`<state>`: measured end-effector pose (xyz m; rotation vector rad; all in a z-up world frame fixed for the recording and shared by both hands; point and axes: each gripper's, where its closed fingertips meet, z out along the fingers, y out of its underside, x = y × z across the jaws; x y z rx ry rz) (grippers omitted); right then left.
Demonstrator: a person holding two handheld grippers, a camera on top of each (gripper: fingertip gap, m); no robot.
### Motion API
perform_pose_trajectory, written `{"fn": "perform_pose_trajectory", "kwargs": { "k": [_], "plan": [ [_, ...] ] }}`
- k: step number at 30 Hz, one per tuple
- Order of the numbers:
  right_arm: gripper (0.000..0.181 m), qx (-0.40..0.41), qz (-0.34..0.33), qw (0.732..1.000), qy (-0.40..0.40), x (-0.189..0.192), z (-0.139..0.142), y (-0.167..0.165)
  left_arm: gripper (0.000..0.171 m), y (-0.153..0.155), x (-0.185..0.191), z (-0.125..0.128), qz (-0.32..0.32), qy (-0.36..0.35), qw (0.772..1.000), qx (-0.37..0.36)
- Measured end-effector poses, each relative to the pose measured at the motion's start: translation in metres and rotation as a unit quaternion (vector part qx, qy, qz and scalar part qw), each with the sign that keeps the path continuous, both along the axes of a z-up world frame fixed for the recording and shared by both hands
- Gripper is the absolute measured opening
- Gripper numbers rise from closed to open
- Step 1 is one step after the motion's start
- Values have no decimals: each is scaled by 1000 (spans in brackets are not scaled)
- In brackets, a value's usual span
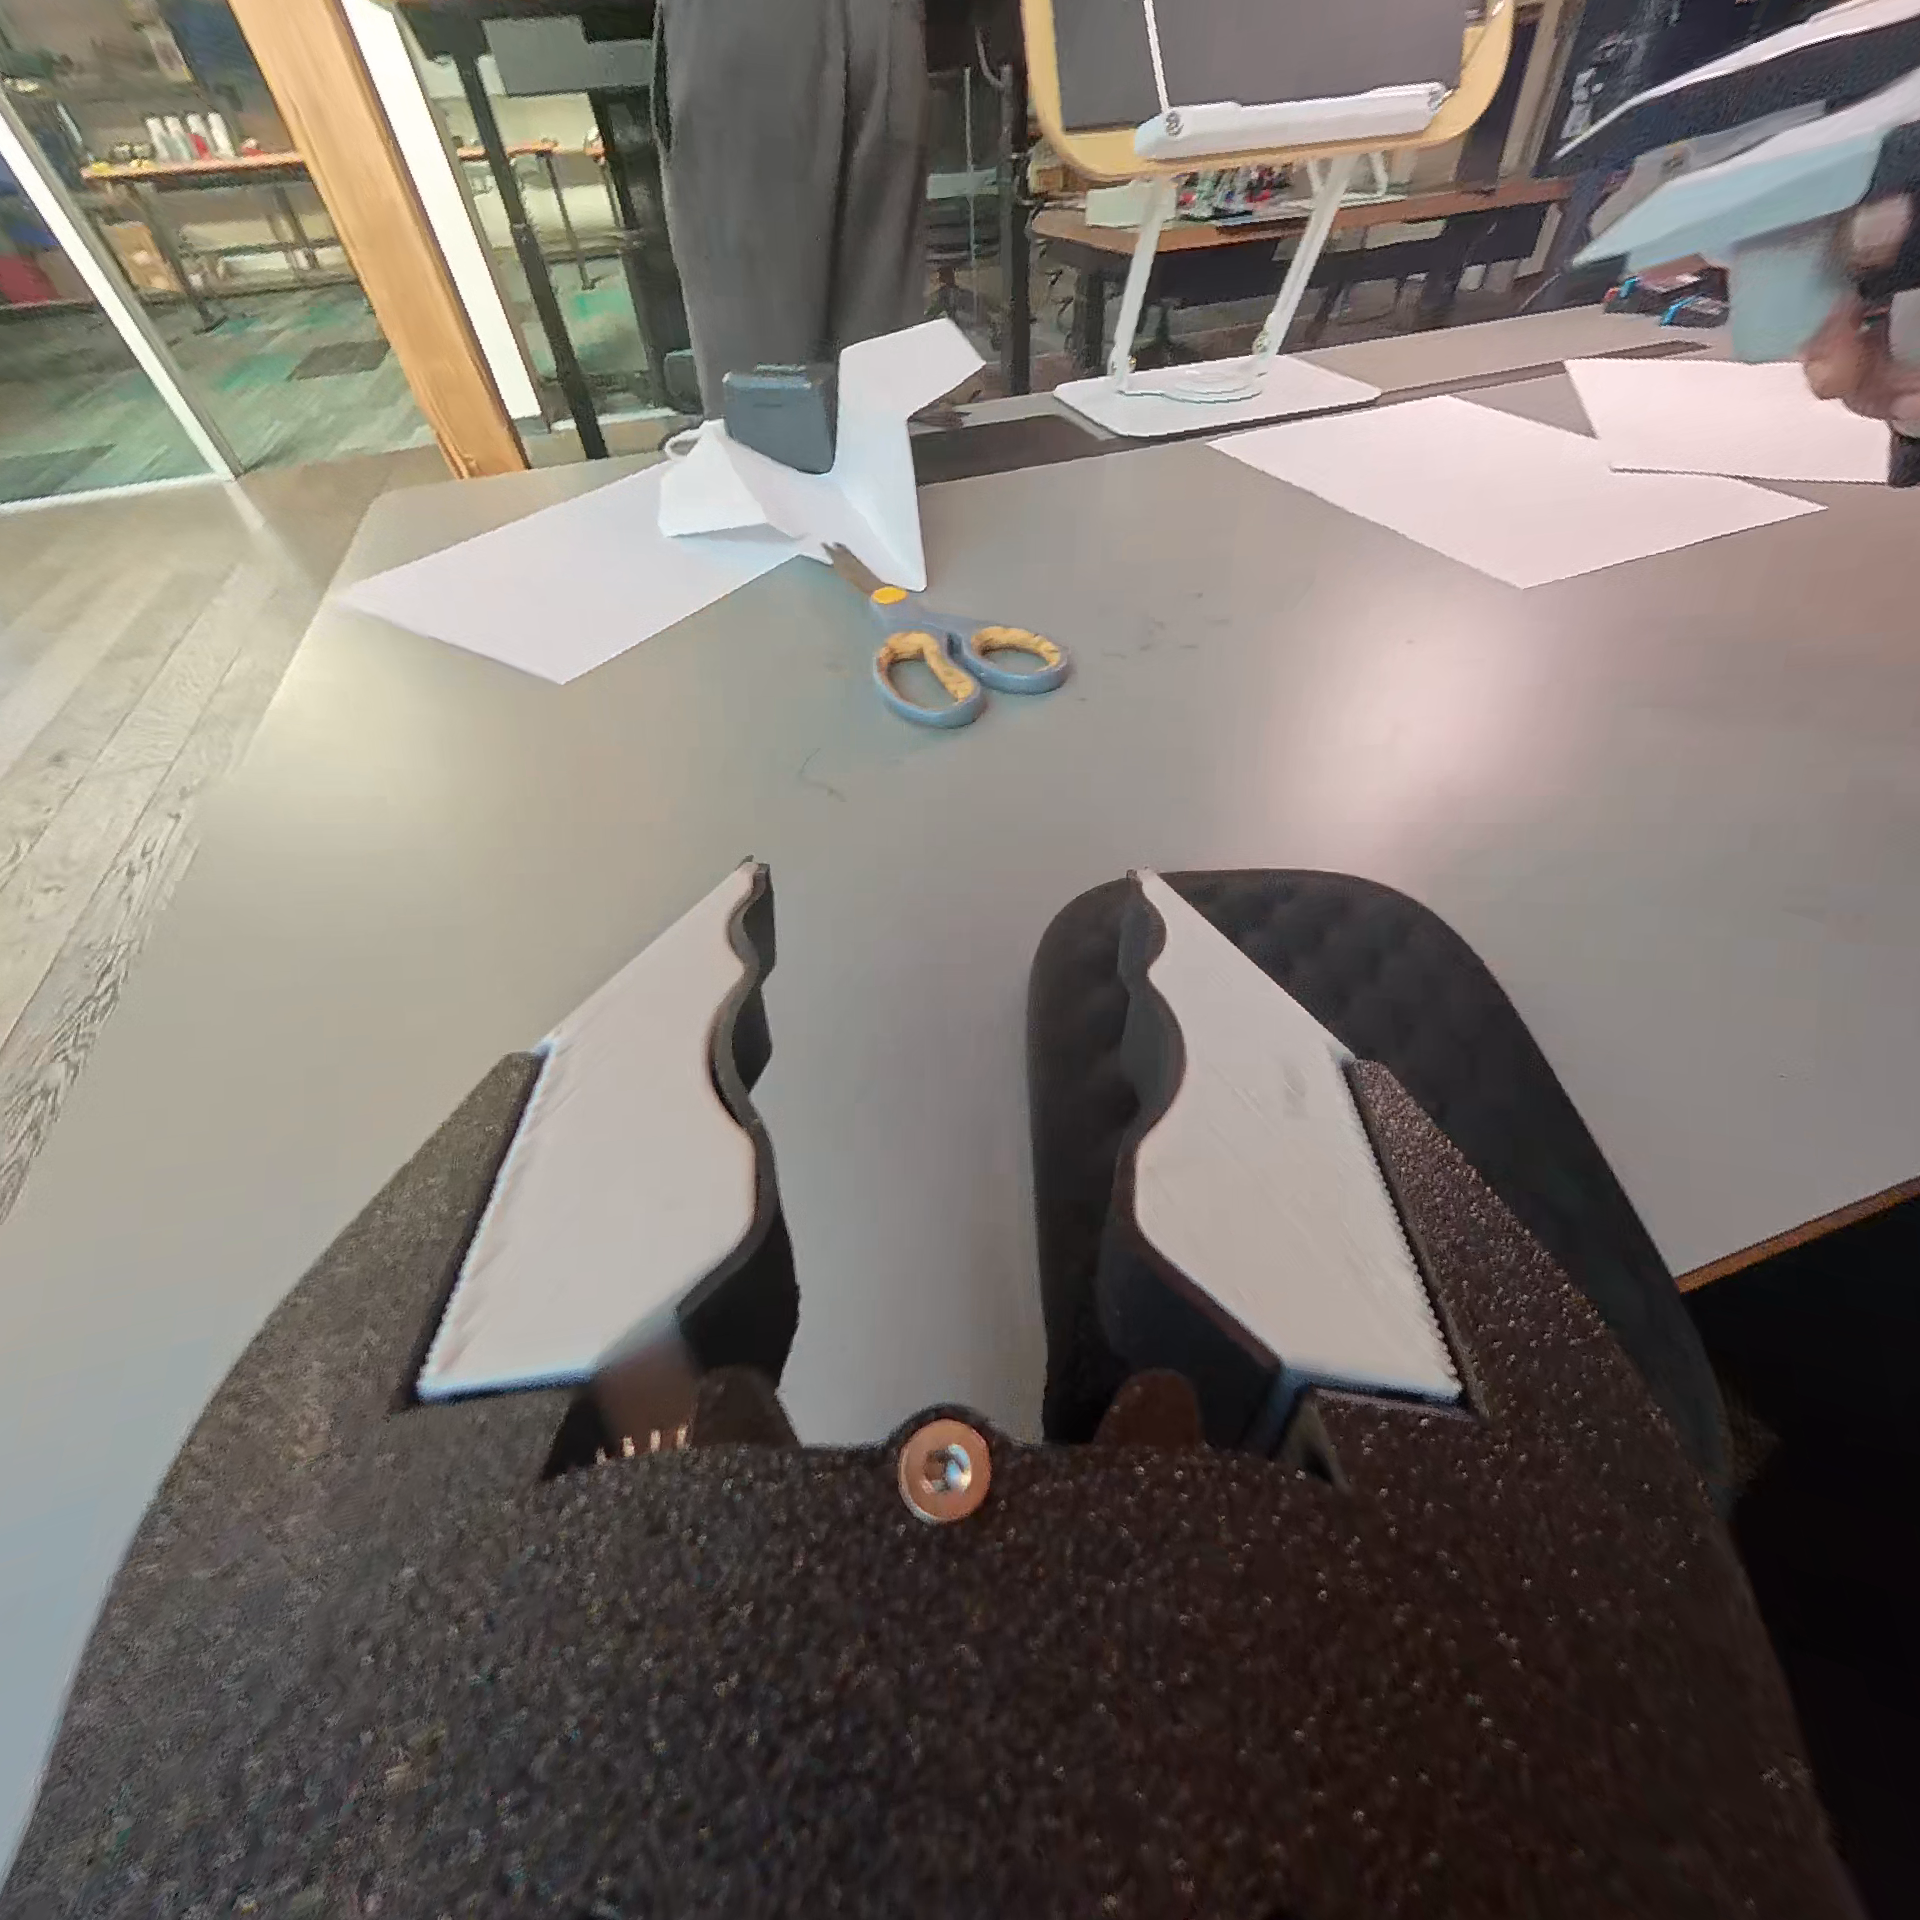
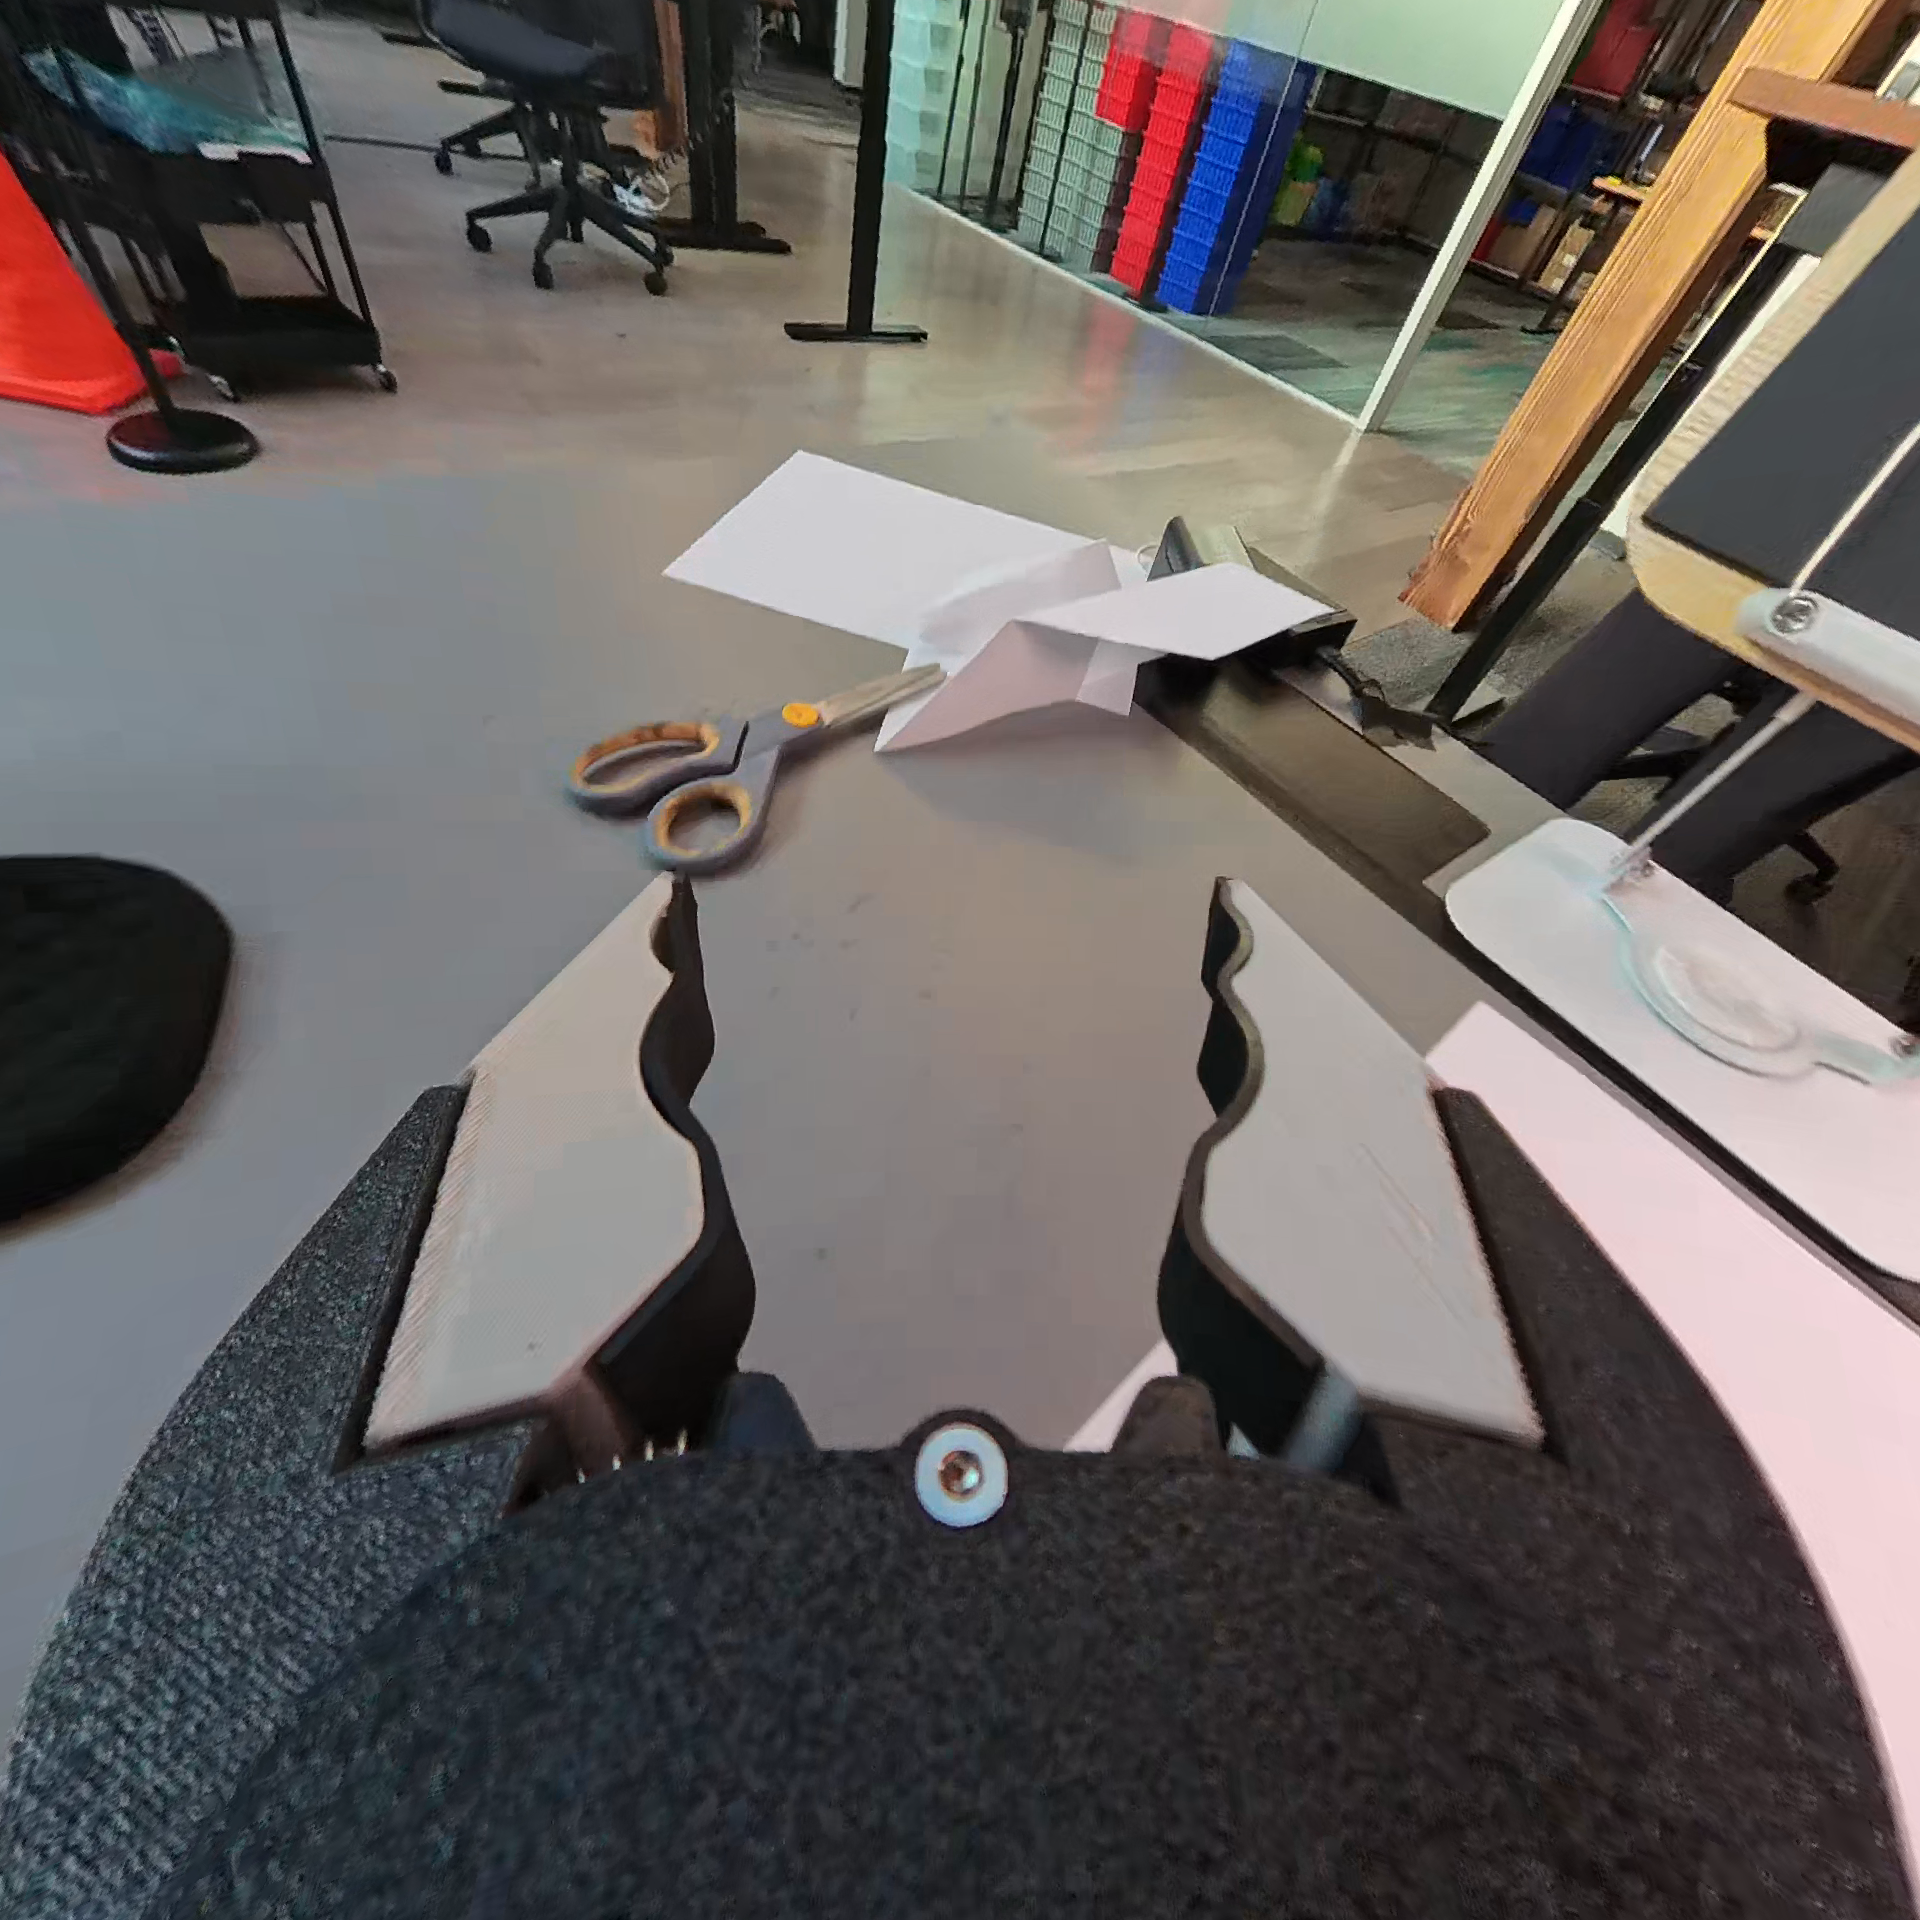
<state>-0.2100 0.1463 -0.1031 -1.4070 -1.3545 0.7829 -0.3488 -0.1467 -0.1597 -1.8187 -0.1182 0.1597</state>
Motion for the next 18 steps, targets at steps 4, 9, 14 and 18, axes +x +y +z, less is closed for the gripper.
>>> {"fn": "perform_pose_trajectory", "kwargs": {
  "k": [4,9,14,18],
  "plan": [
    [102,24,18,999,-17,-65,-7,22,65,-18,-1,4,29,-42,999,3],
    [115,98,5,983,-158,-30,-49,66,65,-25,13,18,49,-46,998,-9],
    [123,-67,-55,963,-257,82,-103,126,65,-18,25,31,55,-57,997,17],
    [109,-167,-80,937,-297,156,-137,147,65,-13,48,25,62,-71,995,37]
  ]
}}
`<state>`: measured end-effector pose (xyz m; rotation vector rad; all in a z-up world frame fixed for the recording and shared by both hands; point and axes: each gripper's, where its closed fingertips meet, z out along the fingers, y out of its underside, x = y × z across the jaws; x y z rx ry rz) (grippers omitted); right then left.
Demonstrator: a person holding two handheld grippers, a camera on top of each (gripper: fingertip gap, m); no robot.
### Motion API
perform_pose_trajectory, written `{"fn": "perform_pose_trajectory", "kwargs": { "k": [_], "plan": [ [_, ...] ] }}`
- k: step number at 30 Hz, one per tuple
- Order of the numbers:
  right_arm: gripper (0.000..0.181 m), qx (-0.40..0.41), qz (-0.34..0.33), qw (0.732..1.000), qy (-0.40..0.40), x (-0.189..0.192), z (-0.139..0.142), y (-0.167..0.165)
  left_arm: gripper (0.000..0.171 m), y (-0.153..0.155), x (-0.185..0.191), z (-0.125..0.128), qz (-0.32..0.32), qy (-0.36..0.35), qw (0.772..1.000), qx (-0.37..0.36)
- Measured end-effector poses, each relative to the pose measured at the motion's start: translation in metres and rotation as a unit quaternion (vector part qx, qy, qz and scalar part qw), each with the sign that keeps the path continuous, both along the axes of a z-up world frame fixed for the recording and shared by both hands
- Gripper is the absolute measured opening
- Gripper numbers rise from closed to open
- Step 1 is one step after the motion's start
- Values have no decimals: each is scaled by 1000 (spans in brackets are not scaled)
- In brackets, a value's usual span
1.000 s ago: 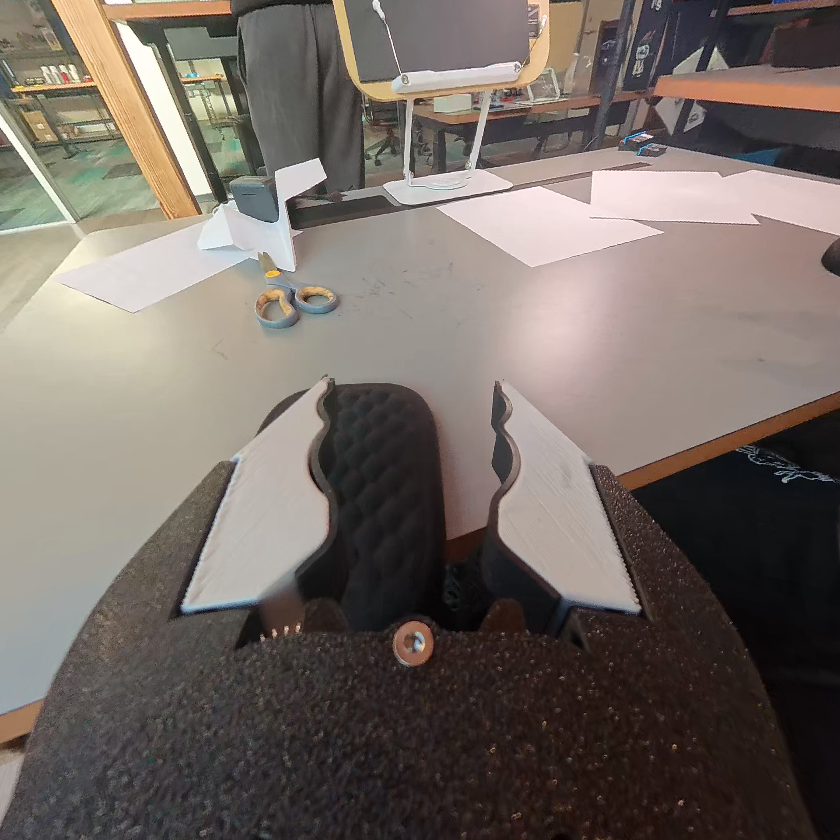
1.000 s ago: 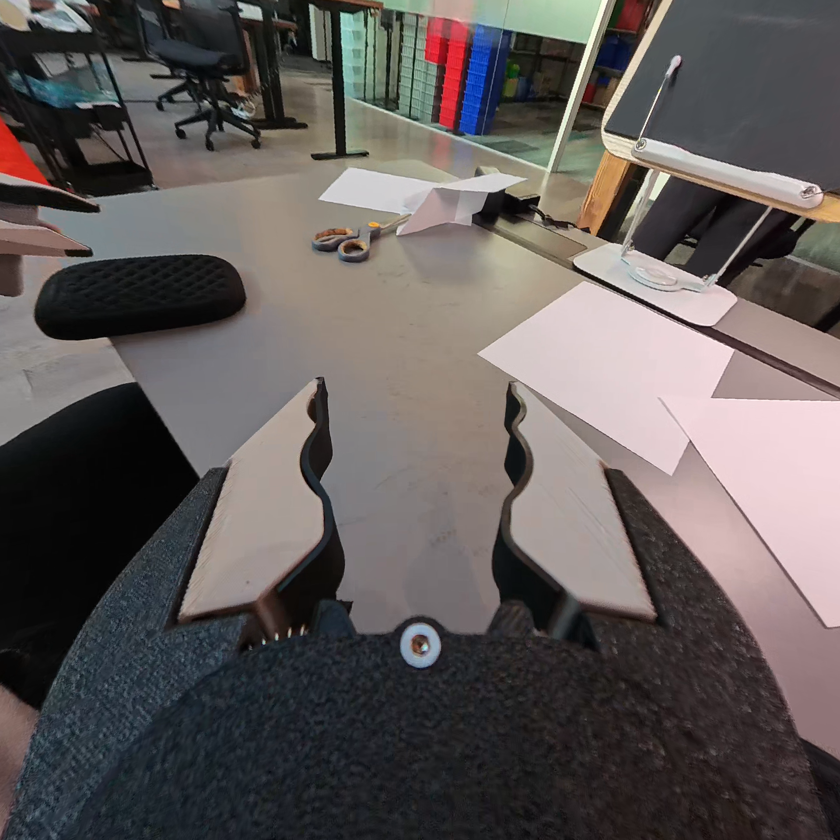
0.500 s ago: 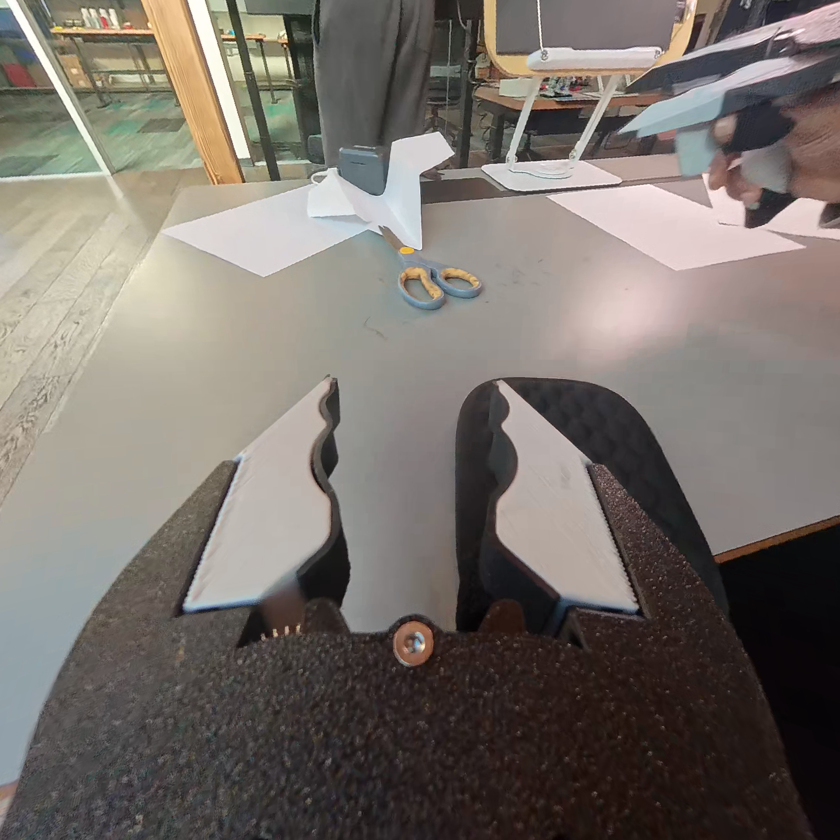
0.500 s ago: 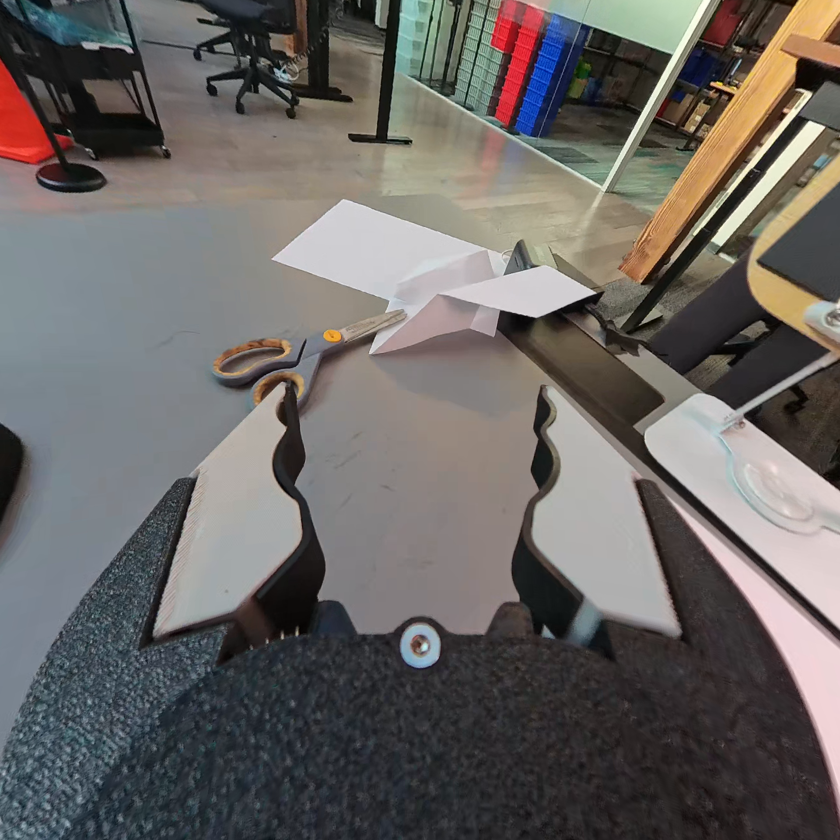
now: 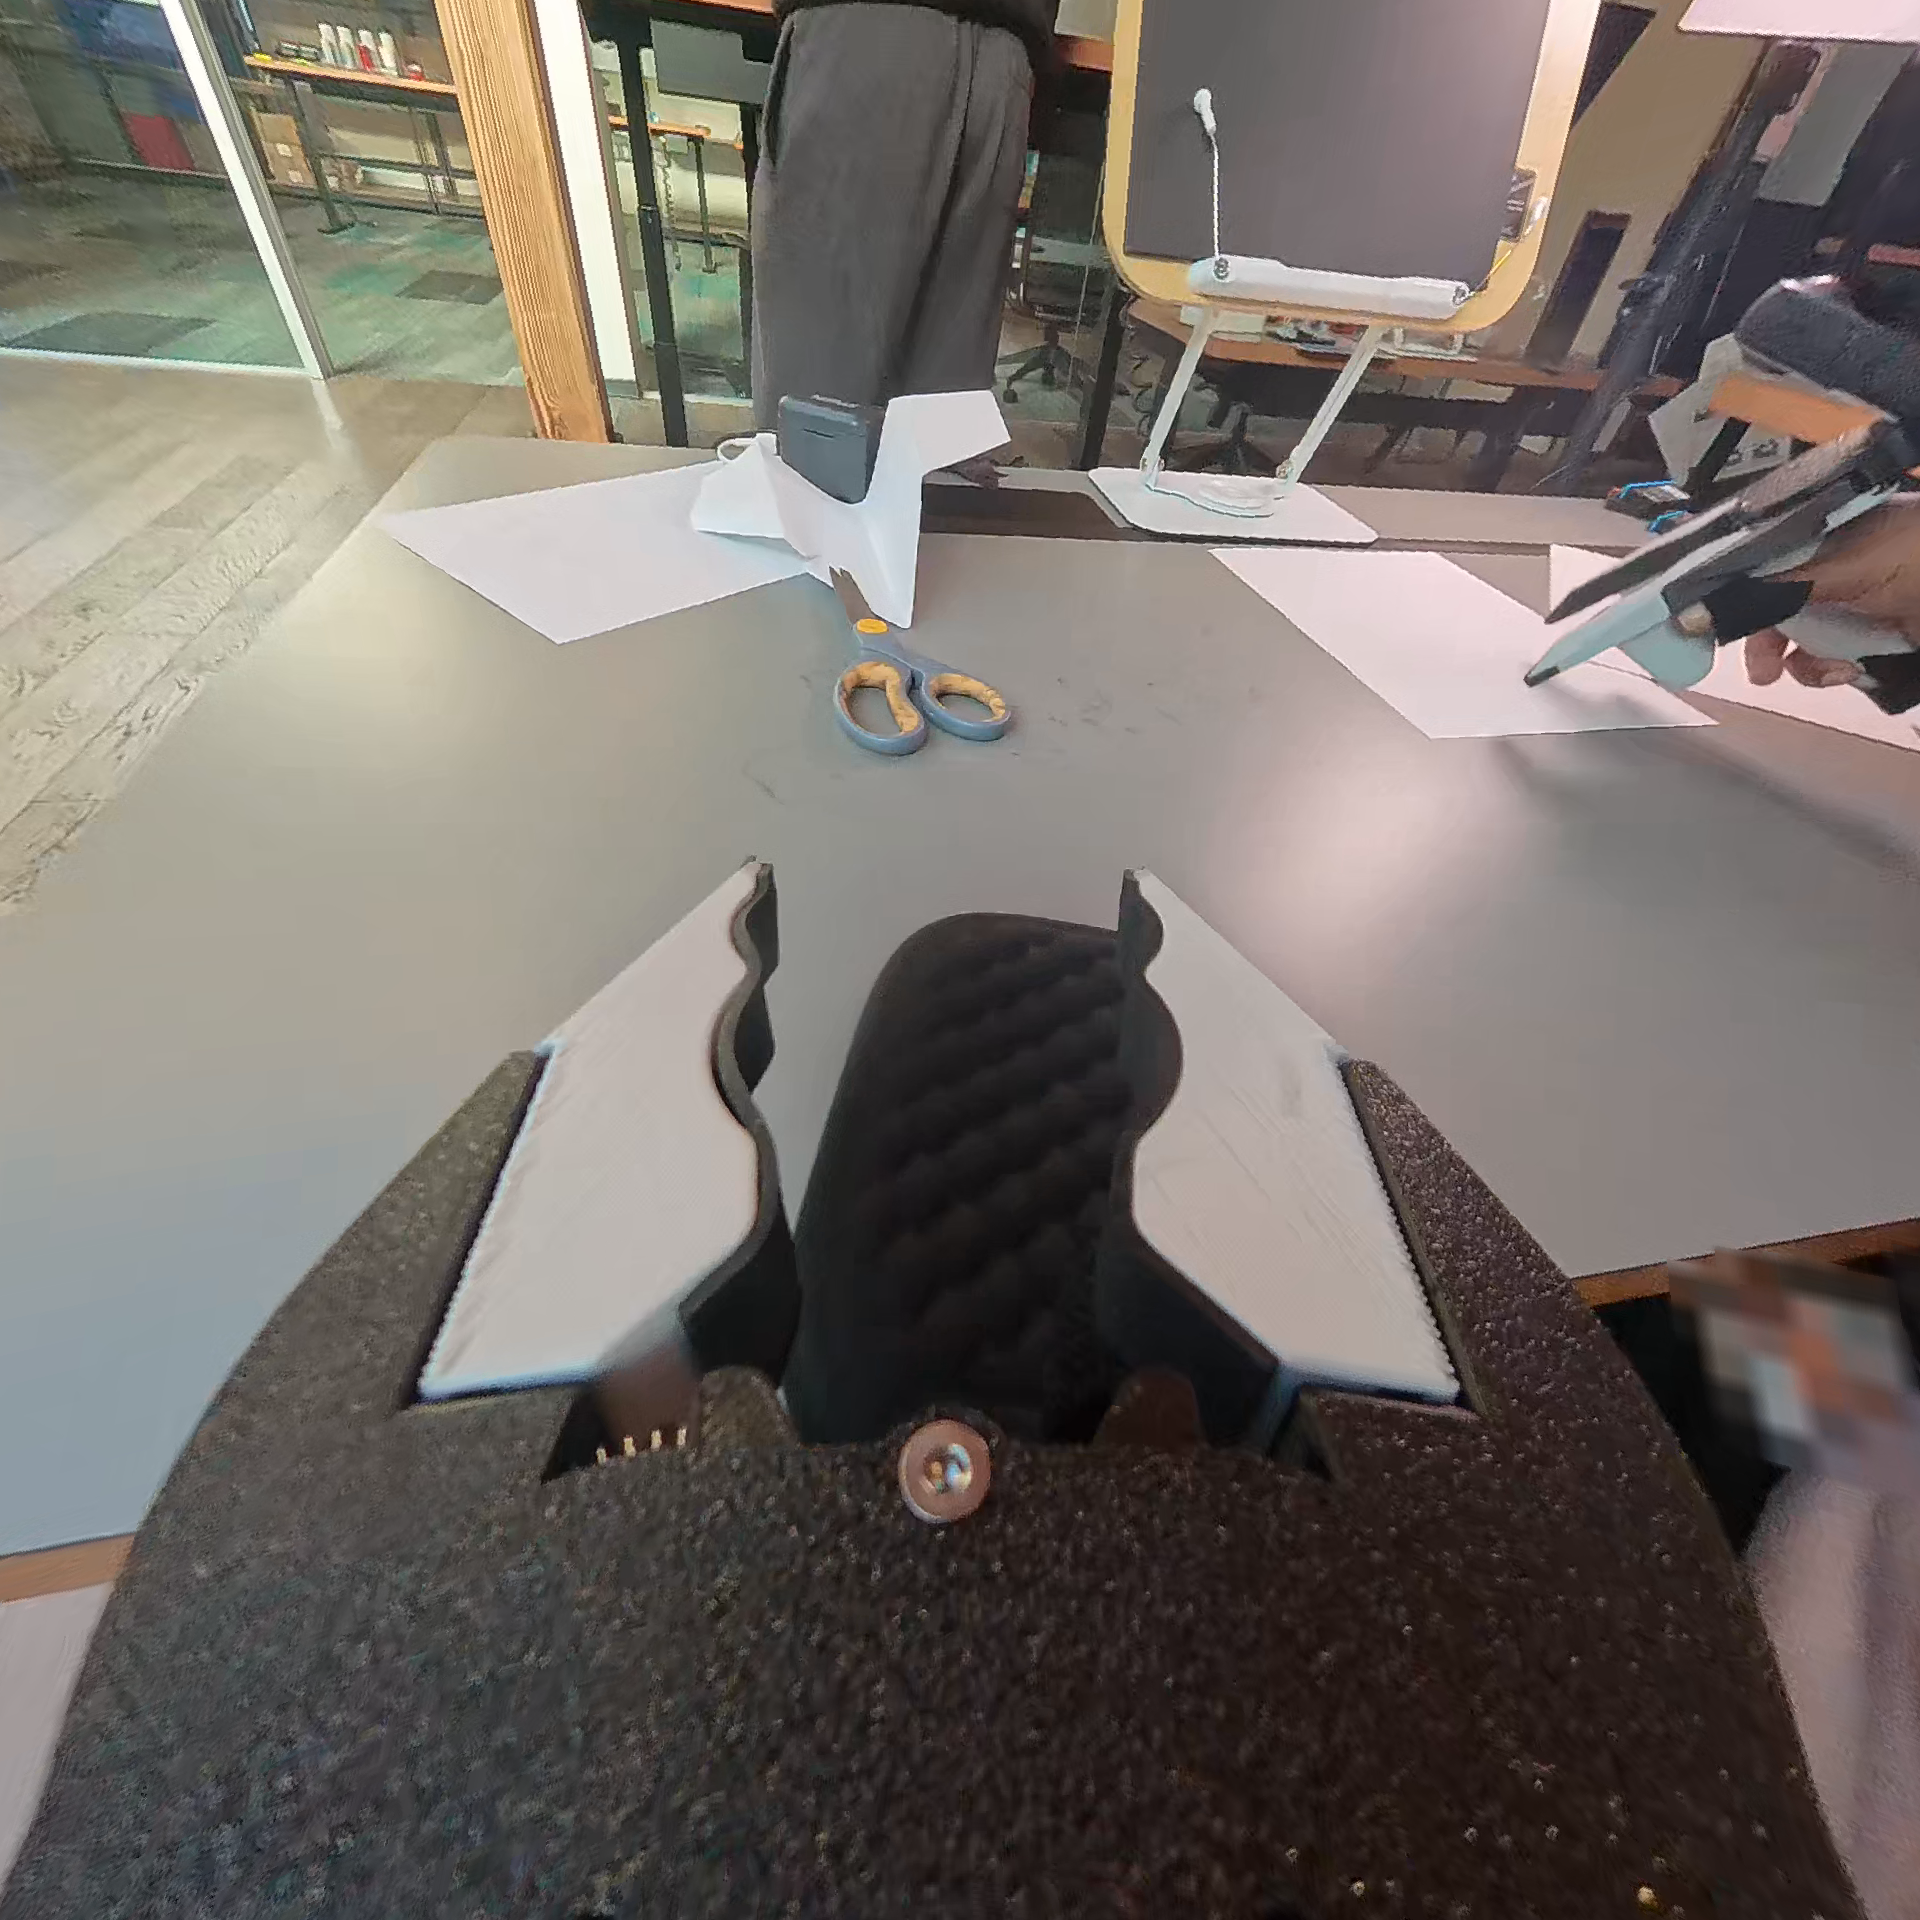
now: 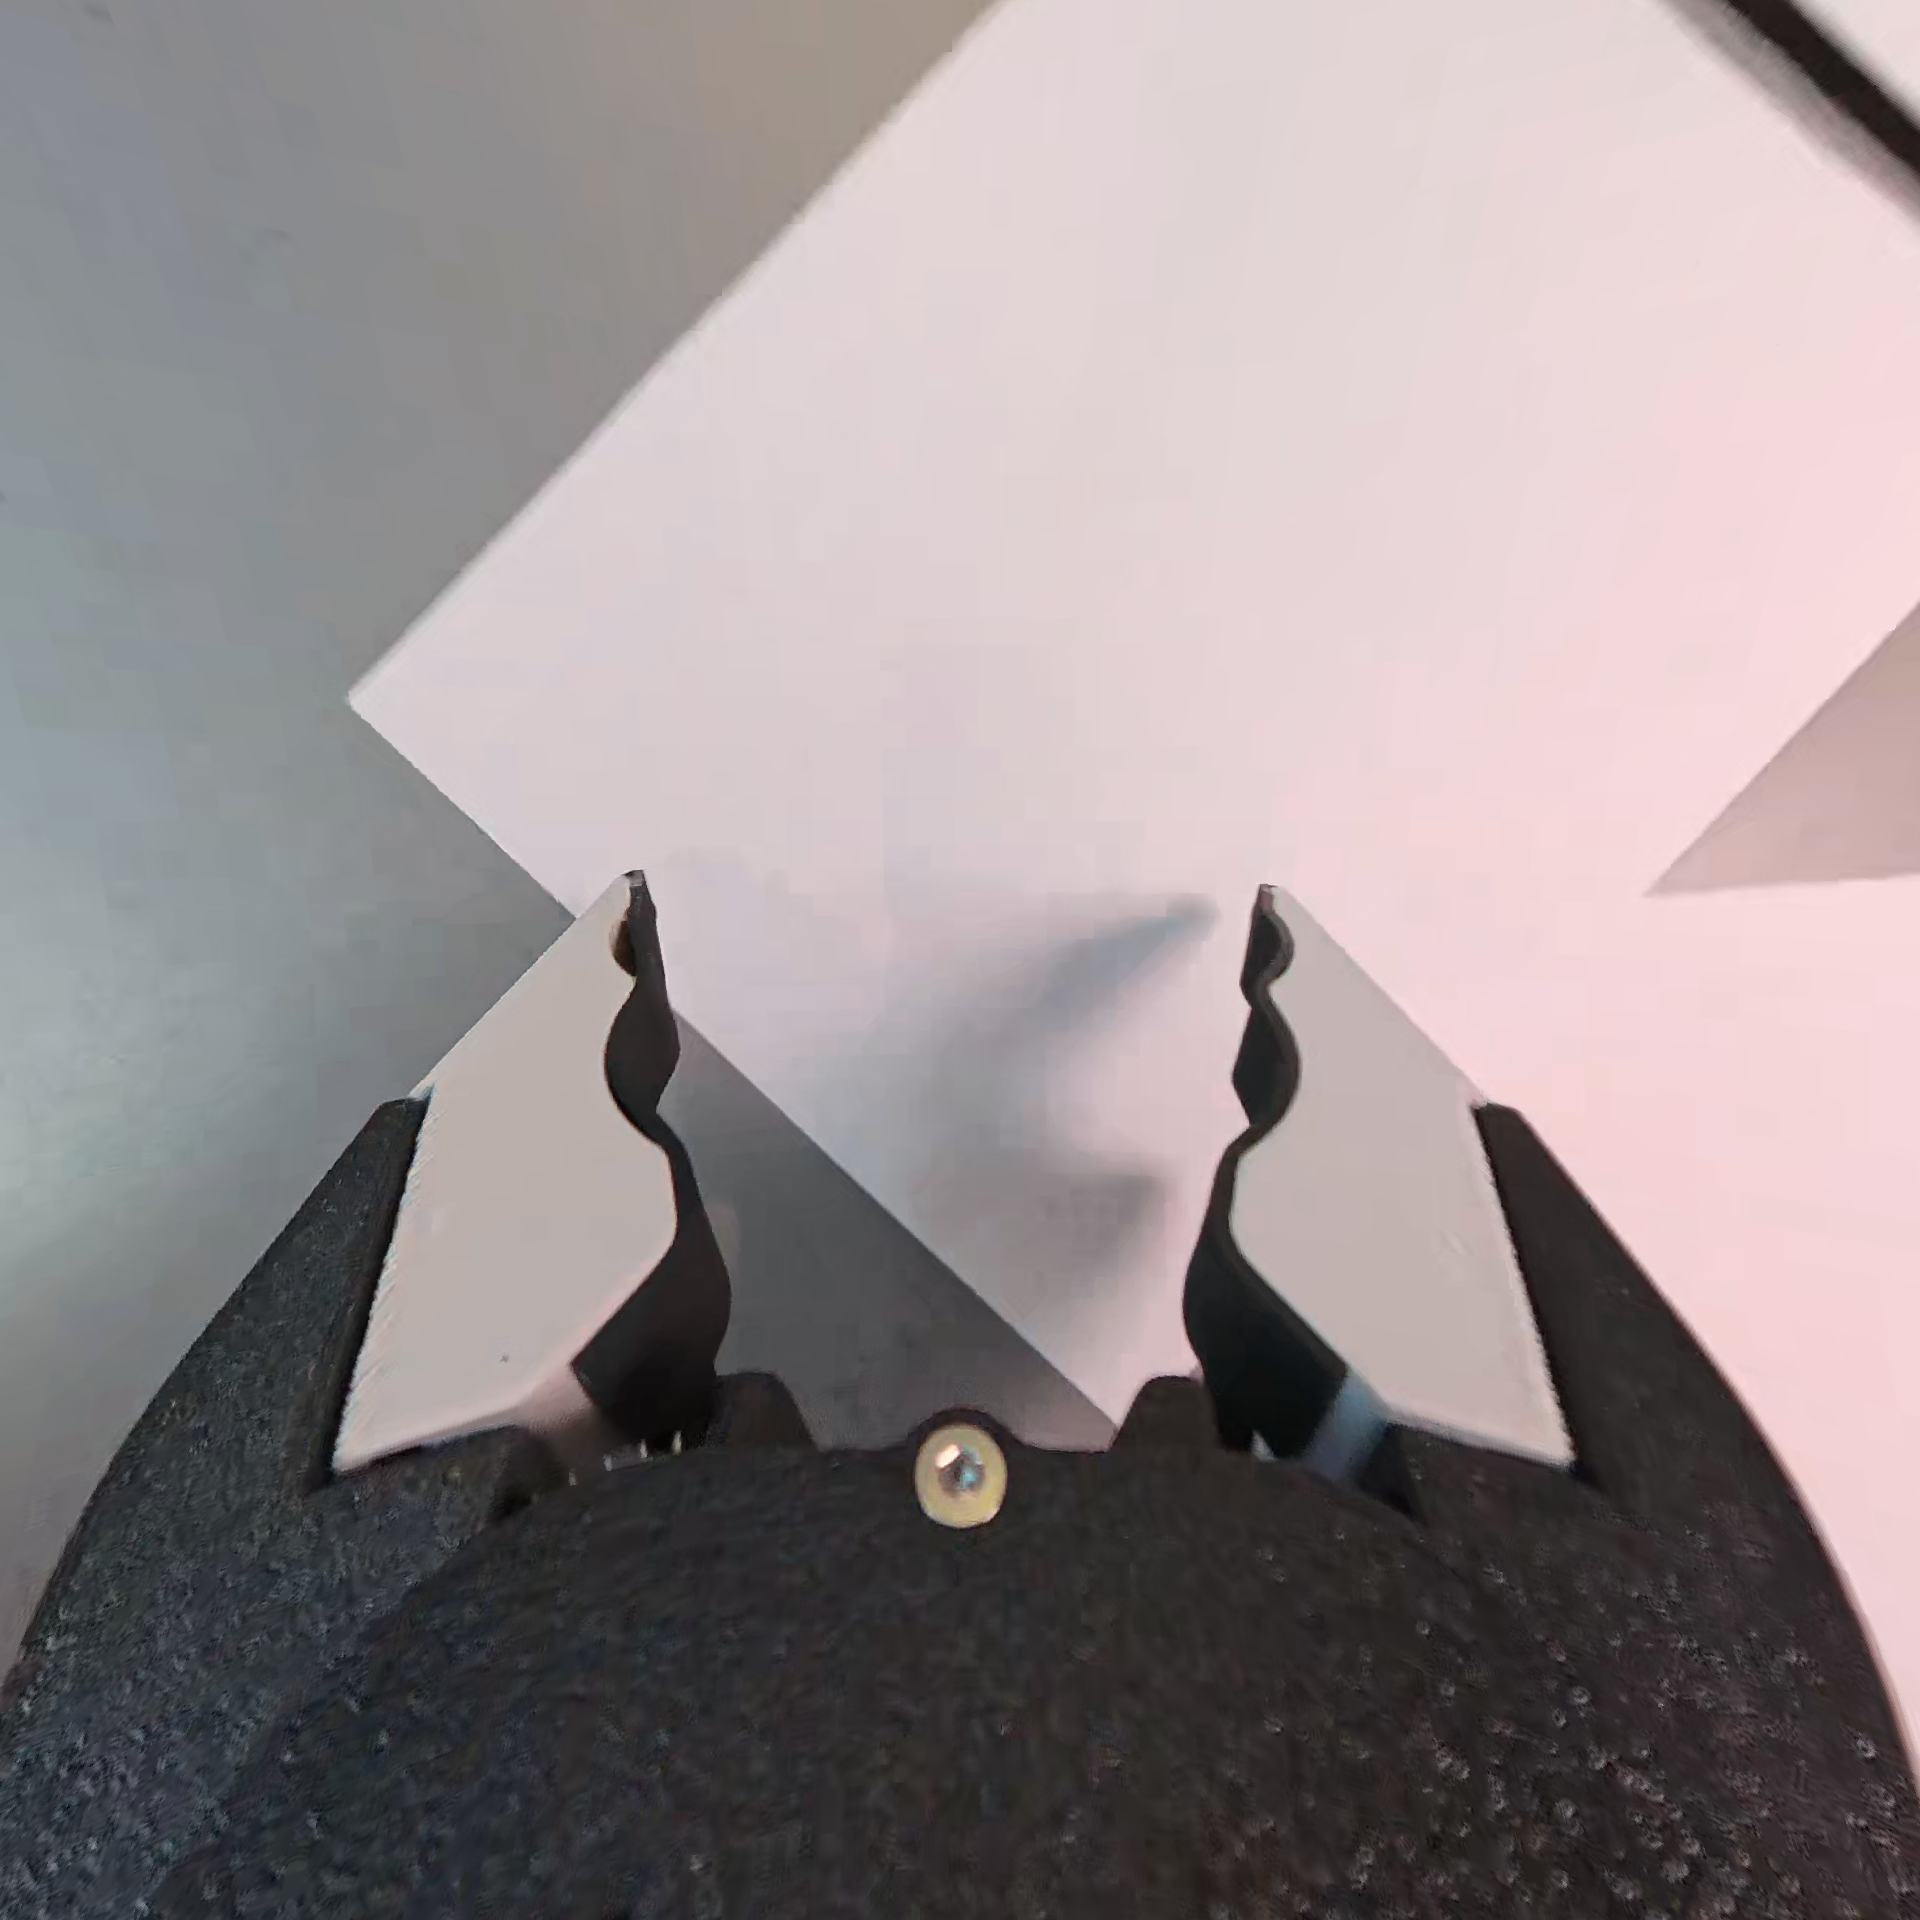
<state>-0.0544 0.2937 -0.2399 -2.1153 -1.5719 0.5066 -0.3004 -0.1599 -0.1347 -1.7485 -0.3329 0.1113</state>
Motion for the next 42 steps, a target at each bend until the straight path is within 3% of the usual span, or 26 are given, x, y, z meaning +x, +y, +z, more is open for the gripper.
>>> {"fn": "perform_pose_trajectory", "kwargs": {
  "k": [2,4,8,11,15,18,20,23,25,28,30,35,40,42],
  "plan": [
    [96,-2,16,1000,1,14,-9,-4,65,4,14,-1,-3,-13,1000,9],
    [97,9,39,999,-18,21,-10,-16,65,8,26,3,-7,-5,1000,11],
    [87,10,104,994,-15,21,-9,-73,65,18,54,20,-32,18,999,16],
    [67,10,146,989,1,24,-7,-128,64,28,79,21,-72,27,997,3],
    [67,9,197,980,11,32,-7,-203,61,48,112,18,-136,14,991,0],
    [87,9,219,976,1,40,-8,-236,61,79,143,24,-199,2,980,12],
    [98,5,218,976,8,45,-2,-244,62,97,170,34,-244,0,970,23],
    [100,17,189,981,29,59,20,-233,62,105,199,45,-287,-2,957,42],
    [104,31,168,985,24,73,24,-217,62,103,204,33,-289,2,957,31],
    [107,13,151,988,-13,93,-10,-201,62,99,196,-9,-268,-24,963,-6],
    [93,4,152,988,24,90,-8,-199,62,99,194,-28,-254,-53,965,-28],
    [91,10,208,978,-20,94,-7,-196,64,117,190,-22,-228,-58,971,-36],
    [98,-22,214,976,43,78,11,-214,70,131,211,-42,-250,-71,964,-62],
    [103,-5,210,977,36,76,-3,-221,67,126,224,-45,-268,-80,958,-59]
  ]
}}
